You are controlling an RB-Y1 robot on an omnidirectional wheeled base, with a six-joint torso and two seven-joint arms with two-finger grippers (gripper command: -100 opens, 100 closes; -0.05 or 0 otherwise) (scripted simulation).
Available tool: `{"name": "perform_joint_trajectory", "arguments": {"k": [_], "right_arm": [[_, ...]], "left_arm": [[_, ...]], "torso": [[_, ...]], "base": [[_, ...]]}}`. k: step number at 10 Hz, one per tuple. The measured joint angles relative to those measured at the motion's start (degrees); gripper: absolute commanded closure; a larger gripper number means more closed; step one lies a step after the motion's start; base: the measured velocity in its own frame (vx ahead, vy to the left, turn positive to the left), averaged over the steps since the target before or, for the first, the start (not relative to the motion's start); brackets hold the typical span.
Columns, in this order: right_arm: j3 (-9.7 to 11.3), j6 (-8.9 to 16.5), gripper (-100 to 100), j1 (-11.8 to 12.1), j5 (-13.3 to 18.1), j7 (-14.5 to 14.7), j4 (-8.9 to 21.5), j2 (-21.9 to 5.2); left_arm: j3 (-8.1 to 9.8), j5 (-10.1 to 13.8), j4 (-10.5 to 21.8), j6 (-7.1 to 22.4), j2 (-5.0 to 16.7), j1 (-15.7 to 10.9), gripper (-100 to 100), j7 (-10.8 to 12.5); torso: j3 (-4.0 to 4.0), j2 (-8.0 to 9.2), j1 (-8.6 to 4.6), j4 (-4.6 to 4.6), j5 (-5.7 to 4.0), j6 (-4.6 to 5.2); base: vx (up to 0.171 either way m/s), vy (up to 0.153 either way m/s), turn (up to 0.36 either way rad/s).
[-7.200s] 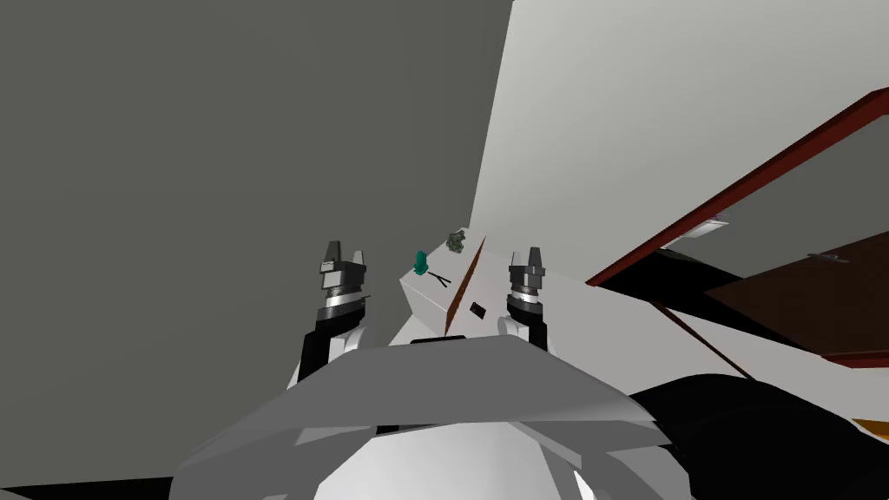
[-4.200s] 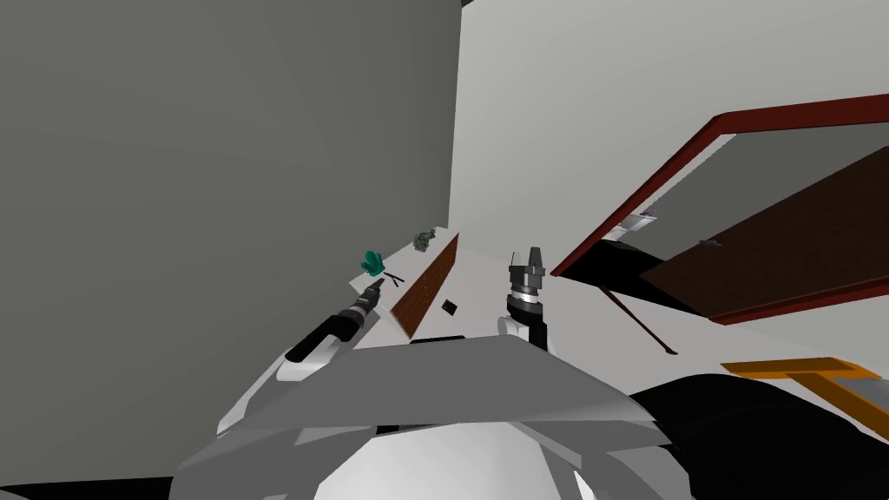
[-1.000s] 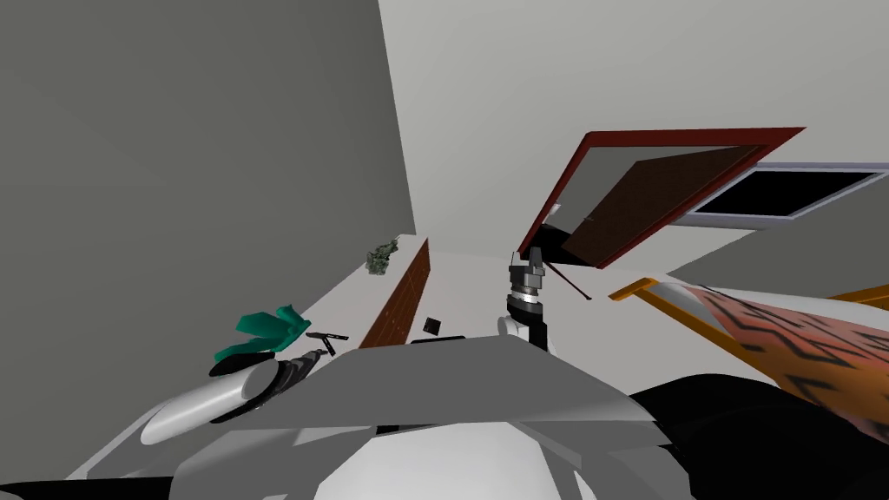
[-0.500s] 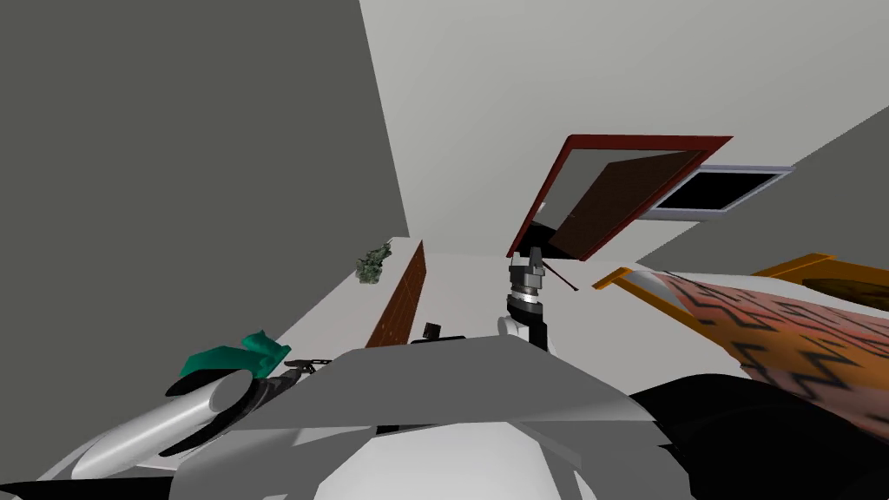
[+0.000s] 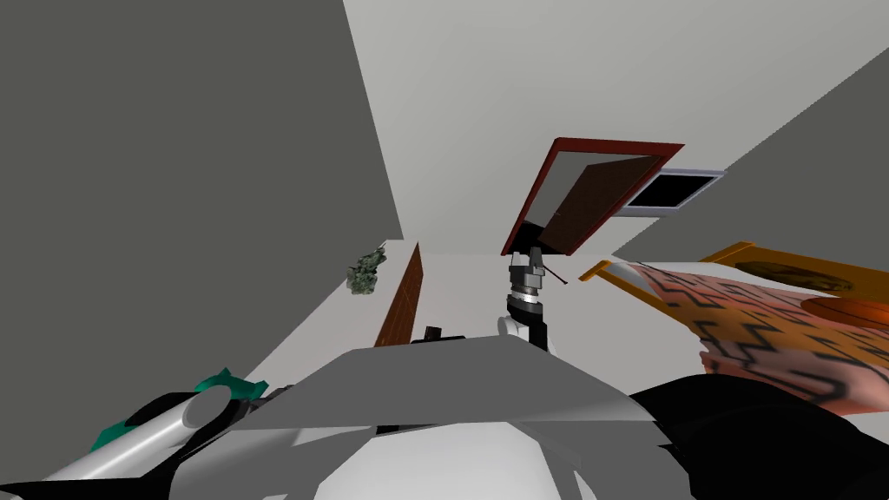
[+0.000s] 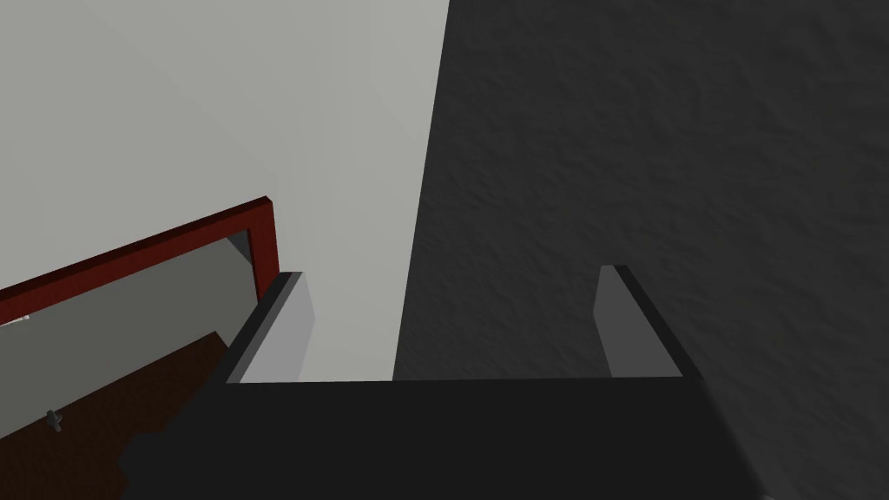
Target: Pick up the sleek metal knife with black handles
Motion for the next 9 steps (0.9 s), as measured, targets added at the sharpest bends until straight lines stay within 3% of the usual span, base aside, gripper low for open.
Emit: {"name": "perform_joint_trajectory", "arguments": {"k": [1, 2, 7, 8, 9], "right_arm": [[0.0, 0.0, 0, 0.0, 0.0, 0.0, 0.0, 0.0], [0.0, 0.0, 0, 0.0, 0.0, 0.0, 0.0, 0.0], [0.0, 0.0, 0, 0.0, 0.0, 0.0, 0.0, 0.0], [0.0, 0.0, 0, 0.0, 0.0, 0.0, 0.0, 0.0], [0.0, 0.0, 0, 0.0, 0.0, 0.0, 0.0, 0.0]], "left_arm": [[0.05, 0.1, 0.1, 0.1, -0.1, 0.0, 0, -0.1], [0.05, 0.0, 0.1, 0.1, -0.1, 0.0, -100, -0.1], [0.86, -2.1, 5.4, -2.8, -2.5, -2.2, -100, -3.9], [0.89, -2.1, 5.5, -2.9, -2.5, -2.2, 100, -4.1], [0.89, -2.1, 5.5, -2.9, -2.5, -2.2, 100, -4.1]], "torso": [[0.06, 0.13, -0.16, 0.01, -0.03, -0.04], [0.14, 0.27, -0.29, 0.05, -0.06, -0.04], [0.19, 0.34, -0.38, 0.07, -0.09, -0.04], [0.2, 0.35, -0.38, 0.07, -0.09, -0.04], [0.2, 0.37, -0.37, 0.06, -0.09, -0.06]], "base": [[0.008, 0.009, 0.005], [0.008, 0.004, -0.01], [0.007, -0.001, -0.007], [0.0, 0.0, 0.0], [0.0, 0.0, 0.0]]}}
